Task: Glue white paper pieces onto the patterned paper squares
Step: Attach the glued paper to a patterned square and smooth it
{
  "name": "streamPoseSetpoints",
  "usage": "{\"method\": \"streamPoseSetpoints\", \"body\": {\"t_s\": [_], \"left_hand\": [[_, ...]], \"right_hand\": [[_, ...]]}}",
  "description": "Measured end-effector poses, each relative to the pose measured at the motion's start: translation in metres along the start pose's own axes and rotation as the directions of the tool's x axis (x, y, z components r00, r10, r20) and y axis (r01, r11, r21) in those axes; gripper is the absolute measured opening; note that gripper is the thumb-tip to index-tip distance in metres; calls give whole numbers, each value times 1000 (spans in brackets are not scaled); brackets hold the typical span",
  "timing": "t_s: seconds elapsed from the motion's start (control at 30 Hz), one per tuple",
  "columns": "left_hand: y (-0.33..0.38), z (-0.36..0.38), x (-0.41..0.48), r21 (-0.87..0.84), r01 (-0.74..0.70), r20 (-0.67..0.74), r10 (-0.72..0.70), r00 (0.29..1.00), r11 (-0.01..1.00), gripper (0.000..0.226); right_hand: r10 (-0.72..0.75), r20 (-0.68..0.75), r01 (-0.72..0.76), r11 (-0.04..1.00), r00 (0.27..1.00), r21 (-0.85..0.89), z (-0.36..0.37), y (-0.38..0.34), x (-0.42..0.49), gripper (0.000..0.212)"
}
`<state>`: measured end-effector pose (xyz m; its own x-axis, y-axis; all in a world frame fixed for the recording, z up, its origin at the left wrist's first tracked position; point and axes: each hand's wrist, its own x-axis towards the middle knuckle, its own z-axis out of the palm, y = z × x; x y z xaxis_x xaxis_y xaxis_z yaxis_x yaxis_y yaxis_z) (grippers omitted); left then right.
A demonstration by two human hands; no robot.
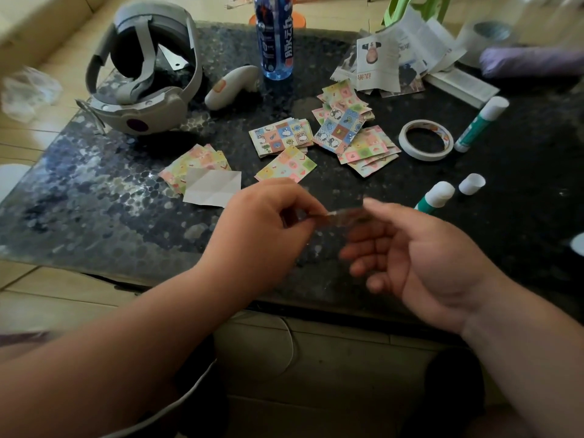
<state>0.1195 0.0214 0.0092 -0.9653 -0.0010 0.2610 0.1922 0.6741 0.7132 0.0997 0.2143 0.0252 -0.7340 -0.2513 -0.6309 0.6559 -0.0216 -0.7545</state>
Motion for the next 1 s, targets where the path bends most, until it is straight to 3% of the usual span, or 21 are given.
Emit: {"method": "streamPoseSetpoints", "body": {"t_s": [0.1, 0.2, 0.27, 0.3, 0.33, 0.4, 0.43, 0.47, 0.6, 0.73, 1.0], "left_hand": [[-5, -2, -9, 6, -162, -22, 162, 987, 987, 13], [-7, -5, -14, 32, -224, 12, 224, 975, 974, 17], [-3, -7, -18, -8, -140, 47, 140, 989, 990, 35], [-1, -9, -19, -146, -9, 76, 20, 997, 989, 47], [2, -13, -18, -373, 189, 125, -152, 980, 909, 58], [6, -21, -13, -737, 496, 317, -412, 854, 460, 61], [6, -24, -10, -774, 564, 417, -441, 795, 286, 55], [6, -27, -8, -741, 620, 480, -442, 758, 258, 45], [9, -24, -11, -580, 691, 490, -493, 719, 432, 34], [10, -20, -12, -592, 646, 407, -512, 756, 483, 16], [8, -23, -9, -612, 599, 305, -544, 782, 517, 17]], "right_hand": [[3, 20, -4, 996, 1000, 87, 4, 2, 1, 40], [-47, -41, 50, 996, 998, 76, 5, 7, 7, 17], [-87, -57, 88, 996, 995, 12, 5, 7, 10, 14], [-109, -51, 107, 994, 993, -26, 4, 5, 10, 16], [-129, -36, 127, 990, 991, -58, 3, 4, 10, 17], [-152, -1, 151, 983, 988, -100, 1, 1, 9, 20], [-157, 17, 158, 982, 987, -108, 1, 0, 9, 21], [-160, 33, 163, 980, 987, -112, 1, -1, 8, 22], [-177, 45, 181, 976, 983, -125, 6, 1, 7, 22], [-200, 17, 200, 963, 980, -183, 9, 3, 7, 25], [-196, 106, 220, 921, 975, -323, 4, -1, 3, 21]]}}
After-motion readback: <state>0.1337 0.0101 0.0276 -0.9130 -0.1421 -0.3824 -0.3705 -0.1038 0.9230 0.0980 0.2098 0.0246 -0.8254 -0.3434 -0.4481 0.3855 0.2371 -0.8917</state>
